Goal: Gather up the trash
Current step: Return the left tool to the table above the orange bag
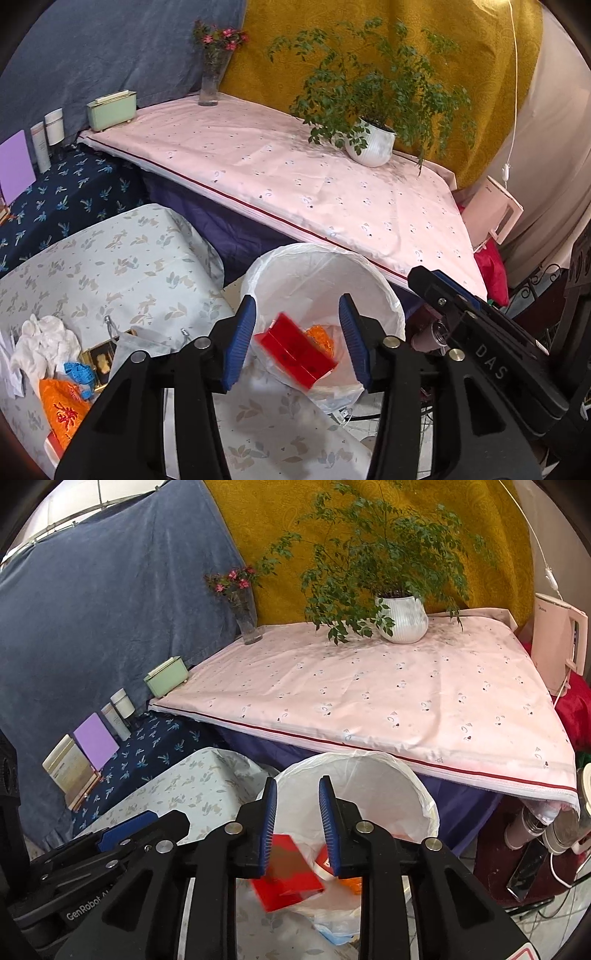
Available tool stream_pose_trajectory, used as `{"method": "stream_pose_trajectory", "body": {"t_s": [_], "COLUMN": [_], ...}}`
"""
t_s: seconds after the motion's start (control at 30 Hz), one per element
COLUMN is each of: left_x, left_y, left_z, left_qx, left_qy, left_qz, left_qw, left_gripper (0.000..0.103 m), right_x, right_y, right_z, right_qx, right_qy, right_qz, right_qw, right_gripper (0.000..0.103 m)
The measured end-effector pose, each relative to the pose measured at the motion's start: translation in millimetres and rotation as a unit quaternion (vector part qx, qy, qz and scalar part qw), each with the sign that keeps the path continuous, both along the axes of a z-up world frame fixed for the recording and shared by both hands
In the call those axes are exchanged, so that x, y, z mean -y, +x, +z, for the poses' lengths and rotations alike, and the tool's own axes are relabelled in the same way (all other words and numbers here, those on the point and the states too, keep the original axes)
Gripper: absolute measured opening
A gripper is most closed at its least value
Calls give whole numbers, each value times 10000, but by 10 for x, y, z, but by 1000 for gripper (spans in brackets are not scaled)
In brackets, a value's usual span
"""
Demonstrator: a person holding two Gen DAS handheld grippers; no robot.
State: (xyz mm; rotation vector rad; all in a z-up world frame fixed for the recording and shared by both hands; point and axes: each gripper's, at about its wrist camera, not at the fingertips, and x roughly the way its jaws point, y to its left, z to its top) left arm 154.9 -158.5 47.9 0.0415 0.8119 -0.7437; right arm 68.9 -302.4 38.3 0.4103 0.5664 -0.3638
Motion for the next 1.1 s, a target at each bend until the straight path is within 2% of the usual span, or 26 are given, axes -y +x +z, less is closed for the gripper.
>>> {"method": "stream_pose_trajectory", "body": {"t_s": [0.37,0.43,0.57,0.7,0.93,1.1], "left_x": [-360,-458,-719,-1038,-1685,-2020], "left_y": [45,44,44,55,52,32], "left_z": [-3,-12,-60,-146,-444,-706], "left_qx": [-2,11,9,-108,-499,-854], "left_qy": [-19,-3,92,197,467,547], "left_qz": [342,475,810,1193,1929,2188], "left_qw": [9994,9989,9967,9926,9788,9705], "left_gripper": [45,56,57,64,64,64], "right_x": [-212,-273,-435,-638,-1010,-1290], "right_y": [14,20,43,79,153,201], "right_z": [-39,-20,1,12,-42,-166], "right_qx": [-96,-79,-74,-81,-159,-315], "right_qy": [-21,-39,-53,-93,-88,-61], "right_qz": [209,284,474,688,1069,1346], "right_qw": [9997,9996,9988,9976,9941,9904], "right_gripper": [30,30,30,32,34,34]}}
